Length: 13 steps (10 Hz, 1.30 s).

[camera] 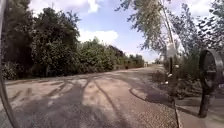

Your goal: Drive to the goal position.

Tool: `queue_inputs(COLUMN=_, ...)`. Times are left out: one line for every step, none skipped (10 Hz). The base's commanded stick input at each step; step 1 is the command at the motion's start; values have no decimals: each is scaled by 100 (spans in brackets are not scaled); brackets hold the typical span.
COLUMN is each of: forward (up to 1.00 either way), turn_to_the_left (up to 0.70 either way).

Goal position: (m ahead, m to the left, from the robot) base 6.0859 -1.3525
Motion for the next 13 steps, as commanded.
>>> queue_inputs(forward=4, turn_to_the_left=0)
queue_inputs(forward=4, turn_to_the_left=0)
queue_inputs(forward=4, turn_to_the_left=0)
queue_inputs(forward=4, turn_to_the_left=0)
queue_inputs(forward=4, turn_to_the_left=0)
queue_inputs(forward=4, turn_to_the_left=0)
queue_inputs(forward=4, turn_to_the_left=0)
queue_inputs(forward=4, turn_to_the_left=0)
queue_inputs(forward=4, turn_to_the_left=0)
queue_inputs(forward=4, turn_to_the_left=0)
queue_inputs(forward=4, turn_to_the_left=0)
queue_inputs(forward=4, turn_to_the_left=0)
queue_inputs(forward=4, turn_to_the_left=0)
